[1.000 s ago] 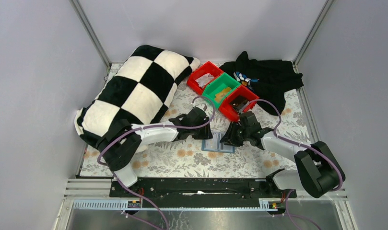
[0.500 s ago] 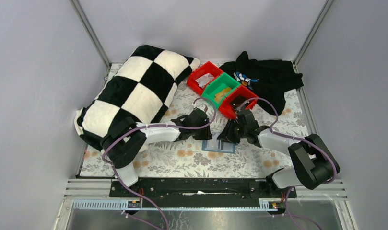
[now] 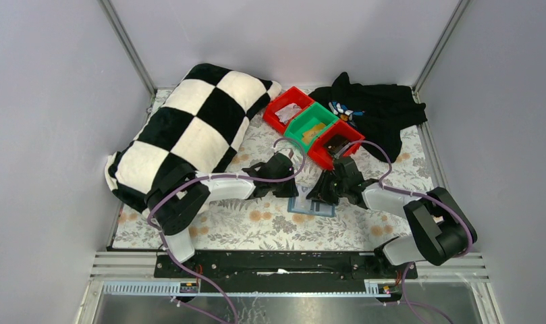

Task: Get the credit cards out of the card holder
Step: Remove the credit card from the card holder.

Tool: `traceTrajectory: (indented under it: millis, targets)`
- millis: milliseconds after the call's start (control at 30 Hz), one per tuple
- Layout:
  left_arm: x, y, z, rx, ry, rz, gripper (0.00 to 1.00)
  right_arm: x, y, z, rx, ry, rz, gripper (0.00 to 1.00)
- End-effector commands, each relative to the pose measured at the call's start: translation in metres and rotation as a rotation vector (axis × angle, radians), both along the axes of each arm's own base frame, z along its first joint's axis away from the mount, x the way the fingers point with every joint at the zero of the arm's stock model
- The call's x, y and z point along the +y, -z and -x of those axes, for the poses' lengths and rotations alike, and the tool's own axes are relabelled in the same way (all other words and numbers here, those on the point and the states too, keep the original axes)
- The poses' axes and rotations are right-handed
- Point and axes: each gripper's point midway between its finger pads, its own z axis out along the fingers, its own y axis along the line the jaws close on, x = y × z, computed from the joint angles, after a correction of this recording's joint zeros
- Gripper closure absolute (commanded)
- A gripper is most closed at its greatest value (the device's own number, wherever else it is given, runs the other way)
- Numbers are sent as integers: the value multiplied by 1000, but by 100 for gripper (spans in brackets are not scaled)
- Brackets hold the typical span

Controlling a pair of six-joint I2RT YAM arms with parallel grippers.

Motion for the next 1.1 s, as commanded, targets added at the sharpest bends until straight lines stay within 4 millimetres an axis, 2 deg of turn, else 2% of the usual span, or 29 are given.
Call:
traceTrajectory:
  millis: [0, 233, 333, 667, 1067]
  targets:
    - [8, 21, 8, 34, 16, -50, 84, -9, 14, 6, 23, 28, 50, 65]
    - [6, 30, 12, 57, 34, -58, 100, -8, 15, 6, 21, 58, 23, 68]
    - [6, 34, 13, 65, 38, -63, 100, -6, 14, 5, 17, 70, 4, 71]
    - [9, 41, 18, 75, 46, -74, 100, -10, 9, 3, -11, 92, 2, 100]
    - [19, 42, 19, 63, 23, -97, 100, -18, -4, 3, -98, 97, 13, 100]
